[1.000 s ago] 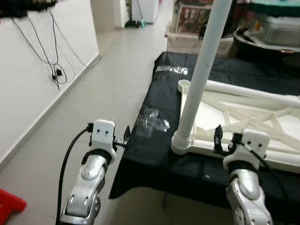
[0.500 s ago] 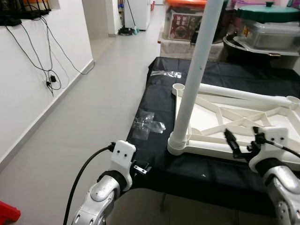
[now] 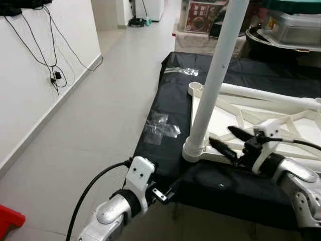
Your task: Building children table
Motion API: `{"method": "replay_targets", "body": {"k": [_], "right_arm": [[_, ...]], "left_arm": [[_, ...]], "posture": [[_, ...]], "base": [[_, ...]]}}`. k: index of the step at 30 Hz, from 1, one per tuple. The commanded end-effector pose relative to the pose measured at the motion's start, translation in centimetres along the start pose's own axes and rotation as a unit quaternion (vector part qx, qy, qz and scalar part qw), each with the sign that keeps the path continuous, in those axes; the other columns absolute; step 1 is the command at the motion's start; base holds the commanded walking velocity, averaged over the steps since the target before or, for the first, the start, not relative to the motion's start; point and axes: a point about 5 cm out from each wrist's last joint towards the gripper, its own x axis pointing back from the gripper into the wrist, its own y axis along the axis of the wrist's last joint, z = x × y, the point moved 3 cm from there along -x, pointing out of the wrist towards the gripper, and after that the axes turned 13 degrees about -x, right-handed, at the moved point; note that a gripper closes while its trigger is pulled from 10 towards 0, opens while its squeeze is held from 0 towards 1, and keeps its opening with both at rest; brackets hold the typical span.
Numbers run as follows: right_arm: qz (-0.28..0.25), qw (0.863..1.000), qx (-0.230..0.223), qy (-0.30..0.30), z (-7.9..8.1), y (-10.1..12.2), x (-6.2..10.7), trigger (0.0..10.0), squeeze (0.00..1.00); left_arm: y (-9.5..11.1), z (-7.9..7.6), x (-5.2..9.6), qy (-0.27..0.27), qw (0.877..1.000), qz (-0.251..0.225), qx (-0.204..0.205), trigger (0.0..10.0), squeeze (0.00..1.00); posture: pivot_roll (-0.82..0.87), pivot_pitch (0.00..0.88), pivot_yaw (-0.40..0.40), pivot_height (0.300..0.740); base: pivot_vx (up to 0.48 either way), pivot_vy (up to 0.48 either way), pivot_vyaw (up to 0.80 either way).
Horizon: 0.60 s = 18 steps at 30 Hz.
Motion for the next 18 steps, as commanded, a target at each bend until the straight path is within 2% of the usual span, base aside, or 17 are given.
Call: {"method": "replay_targets", "body": {"k": [1,7,18], "right_arm": [[0.015,1.000,-0.010,0.025,0.1,-0.3,-0.1,10.0,0.00],[0.011,1.000,0.002,0.021,-1.0,0.2,-0.8,10.0,0.00],[-0.002,0.999,0.015,0.052,-0.5,1.3,-2.1,10.0,0.00]], "left_arm": [[0.1,-0.3,0.3,-0.007,1.000,0.000,0.004,10.0,0.00],[0.2,-0.4,0.6,-0.011,1.000,0.002,0.004,10.0,0.00],[0.3,-0.6,0.8,-0.015,1.000,0.003,0.005,10.0,0.00]], "posture": [[0.17,0.141,-0.081,0.740],[0.17,0.143,-0.082,0.740],[0.18,0.134,-0.083,0.740]], "base": [[0.000,0.000,0.00],[0.000,0.000,0.00],[0.000,0.000,0.00]]}}
